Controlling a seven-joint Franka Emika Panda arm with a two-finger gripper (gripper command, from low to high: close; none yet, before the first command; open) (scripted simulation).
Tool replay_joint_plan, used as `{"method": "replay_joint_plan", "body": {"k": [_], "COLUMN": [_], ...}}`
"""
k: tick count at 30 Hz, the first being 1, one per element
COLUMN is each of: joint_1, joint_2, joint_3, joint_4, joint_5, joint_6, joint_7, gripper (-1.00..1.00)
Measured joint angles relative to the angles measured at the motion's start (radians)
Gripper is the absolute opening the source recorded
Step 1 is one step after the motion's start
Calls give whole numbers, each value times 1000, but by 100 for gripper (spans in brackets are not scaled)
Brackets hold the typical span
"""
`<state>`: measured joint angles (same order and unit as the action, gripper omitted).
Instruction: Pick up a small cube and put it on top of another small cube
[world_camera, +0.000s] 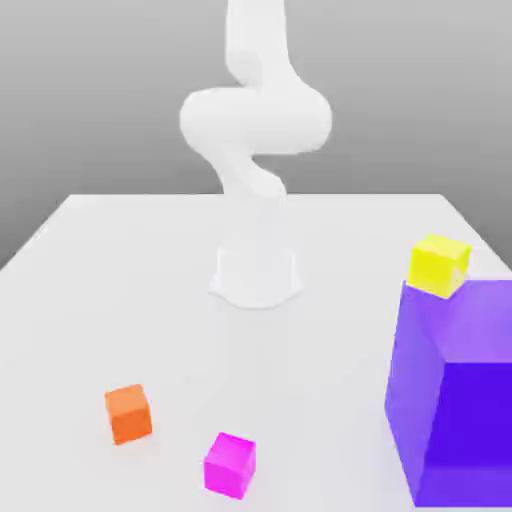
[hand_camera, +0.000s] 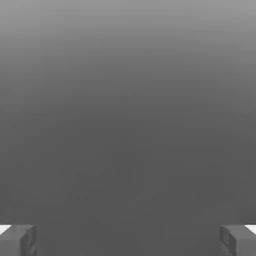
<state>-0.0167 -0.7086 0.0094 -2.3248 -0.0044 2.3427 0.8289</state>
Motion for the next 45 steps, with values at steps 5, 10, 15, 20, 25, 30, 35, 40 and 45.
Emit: {"method": "replay_joint_plan", "body": {"k": [5, 10, 15, 20, 25, 30, 35, 40, 45], "joint_1": [-31, -57, -73, -85, -88, -81, -81, -89, -78], "joint_2": [187, 369, 550, 731, 912, 1088, 1088, 1008, 870], "joint_3": [17, 28, 30, 25, 23, 12, 12, 21, 74], "joint_4": [-51, -100, -149, -199, -237, -210, -210, -226, -182], "joint_5": [-11, -24, -36, -36, -17, -29, -31, -25, 20], "joint_6": [88, 172, 257, 342, 435, 572, 573, 508, 364], "joint_7": [61, 122, 181, 232, 263, 276, 278, 274, 196], "gripper": [0, 0, 0, 0, 0, -100, -100, -100, -100]}}
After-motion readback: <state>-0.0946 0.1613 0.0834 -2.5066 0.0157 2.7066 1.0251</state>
